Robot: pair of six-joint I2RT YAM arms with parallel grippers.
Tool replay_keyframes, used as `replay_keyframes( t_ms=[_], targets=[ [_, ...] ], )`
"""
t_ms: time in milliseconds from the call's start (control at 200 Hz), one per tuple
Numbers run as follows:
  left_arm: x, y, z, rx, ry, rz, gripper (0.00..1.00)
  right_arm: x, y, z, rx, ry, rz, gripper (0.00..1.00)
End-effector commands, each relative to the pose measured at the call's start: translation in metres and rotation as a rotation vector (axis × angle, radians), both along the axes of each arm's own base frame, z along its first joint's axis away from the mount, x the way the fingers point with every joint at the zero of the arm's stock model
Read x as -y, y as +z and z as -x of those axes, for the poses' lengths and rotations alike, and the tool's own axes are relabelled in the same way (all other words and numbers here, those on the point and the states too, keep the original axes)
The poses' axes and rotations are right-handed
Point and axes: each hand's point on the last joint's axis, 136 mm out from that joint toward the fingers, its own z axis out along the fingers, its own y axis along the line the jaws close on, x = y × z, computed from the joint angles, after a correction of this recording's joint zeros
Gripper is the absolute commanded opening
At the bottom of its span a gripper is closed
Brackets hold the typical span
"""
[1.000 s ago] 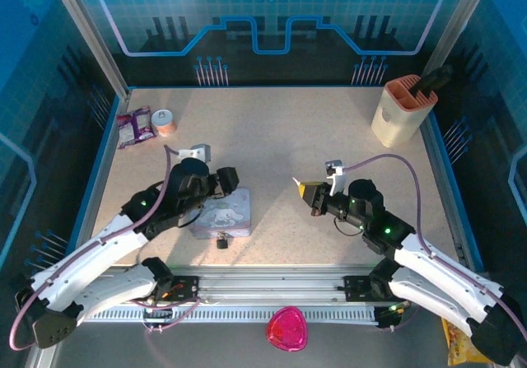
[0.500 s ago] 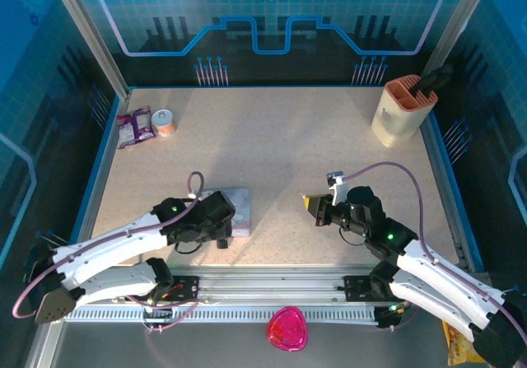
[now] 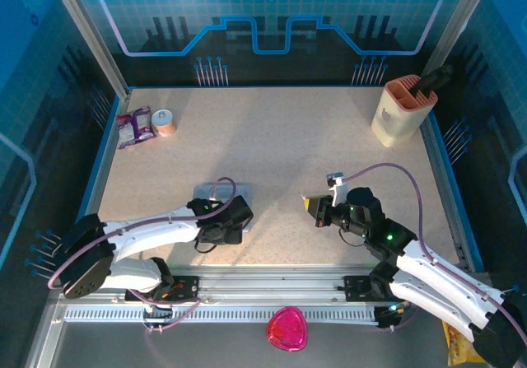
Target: Unlock a padlock with a key
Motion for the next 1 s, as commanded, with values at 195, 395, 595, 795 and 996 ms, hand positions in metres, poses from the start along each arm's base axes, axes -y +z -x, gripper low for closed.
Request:
replay_keyframes(
  t_ms=[195, 395, 595, 795, 996],
  targets=[
    [0.044, -0.001, -0.054, 0.137, -0.096, 0.001, 0.60, 0.000, 0.003, 0.002, 0.009, -0.001, -0.027, 0.00],
    [0.078, -0.005, -0.082, 0.155, -0.145, 0.009, 0.56, 0.004, 0.004, 0.004, 0.012, -0.010, -0.020, 0.00],
    [0.105, 0.002, -0.109, 0.188, -0.137, 0.068, 0.55, 0.008, 0.006, 0.005, 0.016, -0.026, -0.018, 0.00],
    [0.097, 0.007, -0.102, 0.233, -0.039, 0.177, 0.61, 0.008, 0.007, 0.006, 0.014, -0.022, -0.016, 0.00],
    [0.080, -0.006, -0.088, 0.308, 0.163, 0.409, 0.62, 0.005, 0.008, 0.005, 0.017, -0.016, -0.034, 0.00]
  ],
)
